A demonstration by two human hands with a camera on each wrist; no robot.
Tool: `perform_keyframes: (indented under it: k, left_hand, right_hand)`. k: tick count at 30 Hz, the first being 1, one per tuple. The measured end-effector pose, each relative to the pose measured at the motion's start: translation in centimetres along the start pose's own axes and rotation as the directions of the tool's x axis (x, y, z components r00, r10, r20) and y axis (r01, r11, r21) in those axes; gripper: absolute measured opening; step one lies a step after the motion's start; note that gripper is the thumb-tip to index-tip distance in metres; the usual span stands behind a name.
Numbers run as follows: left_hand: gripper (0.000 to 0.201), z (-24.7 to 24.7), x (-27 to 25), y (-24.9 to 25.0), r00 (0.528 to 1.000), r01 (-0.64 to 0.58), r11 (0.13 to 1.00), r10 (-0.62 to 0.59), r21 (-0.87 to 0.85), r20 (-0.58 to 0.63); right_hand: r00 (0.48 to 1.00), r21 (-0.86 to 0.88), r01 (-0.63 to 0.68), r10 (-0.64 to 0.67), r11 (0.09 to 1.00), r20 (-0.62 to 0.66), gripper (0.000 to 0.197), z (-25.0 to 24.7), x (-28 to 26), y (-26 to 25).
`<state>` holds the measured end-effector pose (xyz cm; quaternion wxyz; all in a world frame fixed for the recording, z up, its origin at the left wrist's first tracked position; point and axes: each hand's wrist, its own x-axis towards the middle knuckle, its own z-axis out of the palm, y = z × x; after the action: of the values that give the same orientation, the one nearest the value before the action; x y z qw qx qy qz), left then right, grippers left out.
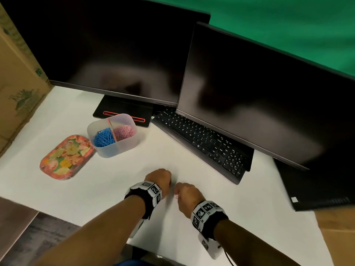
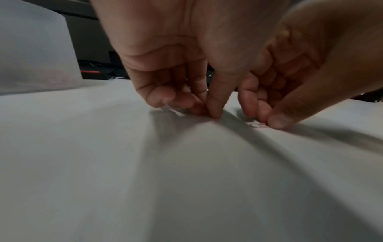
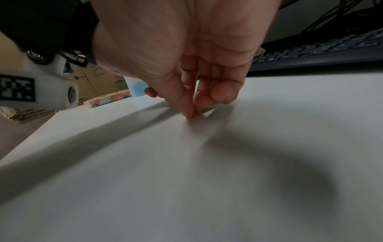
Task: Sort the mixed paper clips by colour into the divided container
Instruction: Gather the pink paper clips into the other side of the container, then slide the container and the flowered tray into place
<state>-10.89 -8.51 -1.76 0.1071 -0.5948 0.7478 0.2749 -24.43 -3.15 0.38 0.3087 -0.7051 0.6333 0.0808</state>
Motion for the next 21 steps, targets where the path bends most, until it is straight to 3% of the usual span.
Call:
perform_keyframes:
  k: [6, 9, 13, 15, 18, 21]
  left_hand:
    - [0.025, -0.4, -1.4, -1.1, 1.000, -0.011, 0.999, 0.011, 0.048, 0.001]
    - [0.017, -3.2, -2.6, -2.5, 0.987, -0.012, 0.988, -0.013, -0.152, -0.163]
    - [0.008, -10.0, -2.0, -6.1, 0.838, 0.059, 0.948, -0.217, -0.314, -0.500]
    - [0.013, -13.1, -1.0, -8.0, 0.813, 0.171, 0.948, -0.290, -0.268, -0.505]
    - [0.031, -15.1, 0.2, -10.2, 0.853, 0.328, 0.934, -0.357, -0.142, -0.380]
    - [0.051, -14.6, -0.2, -12.7, 0.846, 0.271, 0.956, -0.292, -0.111, -0.445]
  right_hand:
    - [0.999, -0.048, -0.002, 0.004, 0.999, 0.044, 0.044, 0.4, 0.1, -0.5]
    - [0.999, -0.087, 0.032, -0.028, 0.996, 0.047, 0.042, 0.7, 0.0, -0.5]
    - [0.998, -0.080, 0.035, -0.031, 0.996, 0.054, 0.034, 0.1, 0.6, -1.4]
    - [0.999, -0.045, 0.045, -0.044, 0.998, 0.004, 0.025, -1.0, 1.5, -2.9]
    - [0.988, 0.053, 0.088, -0.081, 0.995, -0.130, 0.019, -3.8, 3.5, -6.3]
    - [0.968, 0.137, 0.133, -0.098, 0.982, -0.232, 0.018, -7.0, 6.0, -10.4]
